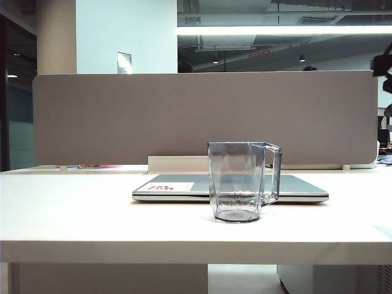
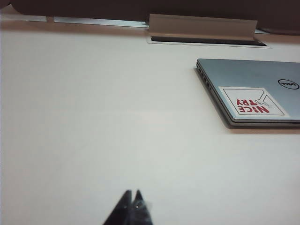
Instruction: Pick up the water cup and place it on the side of the laptop close to you.
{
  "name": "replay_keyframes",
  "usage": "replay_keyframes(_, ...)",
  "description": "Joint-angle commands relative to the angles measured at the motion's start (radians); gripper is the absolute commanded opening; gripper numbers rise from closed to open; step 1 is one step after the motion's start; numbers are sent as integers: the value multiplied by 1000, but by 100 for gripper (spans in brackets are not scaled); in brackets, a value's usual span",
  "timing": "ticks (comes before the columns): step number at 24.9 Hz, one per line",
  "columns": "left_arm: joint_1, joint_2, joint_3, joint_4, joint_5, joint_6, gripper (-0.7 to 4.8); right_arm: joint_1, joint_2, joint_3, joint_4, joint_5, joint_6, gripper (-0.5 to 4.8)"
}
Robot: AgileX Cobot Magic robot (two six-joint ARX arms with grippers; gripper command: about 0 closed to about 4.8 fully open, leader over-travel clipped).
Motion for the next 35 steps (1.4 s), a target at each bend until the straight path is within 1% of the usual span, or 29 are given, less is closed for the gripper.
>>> replay_keyframes(1,2,1,2,-10,5,-2,-4,-71,-113,-5,-227,-119,50,-6)
replay_keyframes(7,2,1,2,-10,5,-2,-4,-192,-346,-6,-484,-249,50,-6)
replay_keyframes(8,2,1,2,-10,5,-2,-3,-226,-417,-6,-542,-285,51,-6)
replay_keyframes(10,2,1,2,-10,5,-2,-4,-254,-486,-6,-594,-325,51,-6)
replay_keyframes(12,2,1,2,-10,5,-2,-4,-266,-544,-5,-637,-342,51,-6)
replay_keyframes(19,2,1,2,-10,5,-2,-4,-272,-687,-6,-796,-338,50,-6)
replay_keyframes(23,2,1,2,-10,5,-2,-4,-276,-772,-5,-883,-308,50,-6)
replay_keyframes(26,2,1,2,-10,5,-2,-4,-278,-818,-5,-914,-266,50,-6)
replay_keyframes(31,2,1,2,-10,5,-2,-3,-301,-821,-5,-945,-159,46,-6)
replay_keyframes(33,2,1,2,-10,5,-2,-4,-338,-821,-5,-947,-167,47,-6)
replay_keyframes(35,2,1,2,-10,5,-2,-4,-391,-821,-5,-935,-216,73,-6)
